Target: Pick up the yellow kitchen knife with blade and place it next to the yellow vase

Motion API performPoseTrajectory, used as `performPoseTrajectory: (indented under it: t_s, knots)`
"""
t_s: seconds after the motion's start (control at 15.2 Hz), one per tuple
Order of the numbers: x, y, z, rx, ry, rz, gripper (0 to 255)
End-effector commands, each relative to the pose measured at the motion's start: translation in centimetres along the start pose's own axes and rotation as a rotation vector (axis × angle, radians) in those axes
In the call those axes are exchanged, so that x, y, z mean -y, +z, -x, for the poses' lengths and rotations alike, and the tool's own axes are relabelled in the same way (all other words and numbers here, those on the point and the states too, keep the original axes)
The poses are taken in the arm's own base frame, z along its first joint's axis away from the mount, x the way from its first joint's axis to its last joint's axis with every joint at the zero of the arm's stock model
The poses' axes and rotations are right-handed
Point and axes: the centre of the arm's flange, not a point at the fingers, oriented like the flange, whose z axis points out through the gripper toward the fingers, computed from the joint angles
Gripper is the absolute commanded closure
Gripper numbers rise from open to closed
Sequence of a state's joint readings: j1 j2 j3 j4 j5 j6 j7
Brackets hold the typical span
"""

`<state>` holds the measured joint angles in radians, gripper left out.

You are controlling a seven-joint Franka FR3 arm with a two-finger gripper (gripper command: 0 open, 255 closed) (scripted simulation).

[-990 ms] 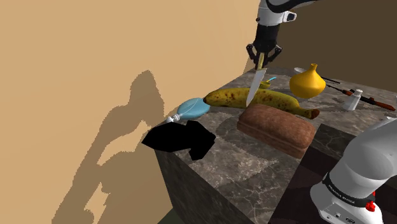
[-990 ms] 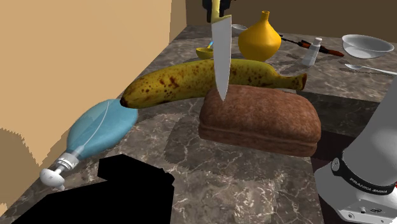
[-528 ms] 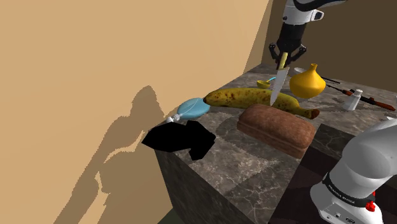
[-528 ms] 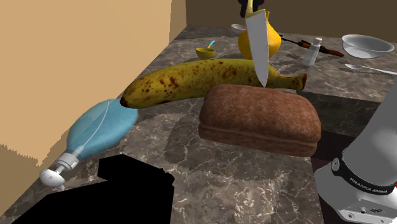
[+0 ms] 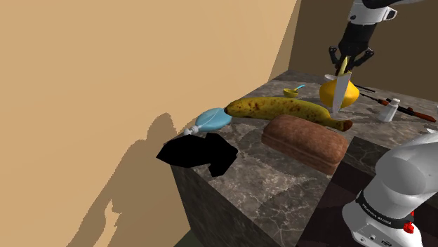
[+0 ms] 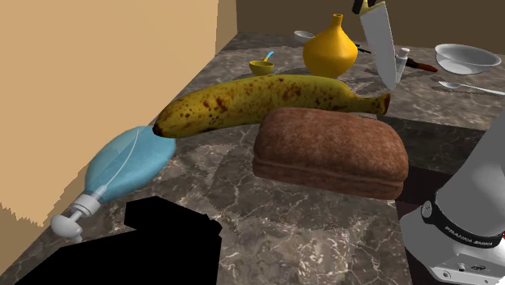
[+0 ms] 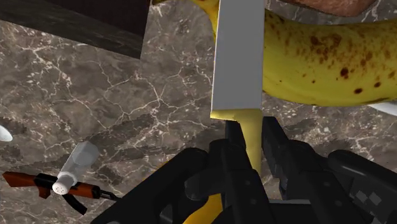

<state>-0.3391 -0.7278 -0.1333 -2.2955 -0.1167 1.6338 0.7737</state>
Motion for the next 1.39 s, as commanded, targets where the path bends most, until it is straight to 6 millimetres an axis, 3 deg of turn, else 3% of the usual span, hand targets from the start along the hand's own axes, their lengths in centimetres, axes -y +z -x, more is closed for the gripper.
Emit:
performPoseTrajectory:
  t_s: [0.0, 1.19, 1.32]
  knots:
    - [-2.3, 0.1, -0.9, 0.000, -0.002, 0.000, 255]
    - [-24.3, 0.2, -10.2, 0.000, -0.002, 0.000, 255]
    - [-24.3, 1.3, -10.2, 0.000, -0.002, 0.000, 255]
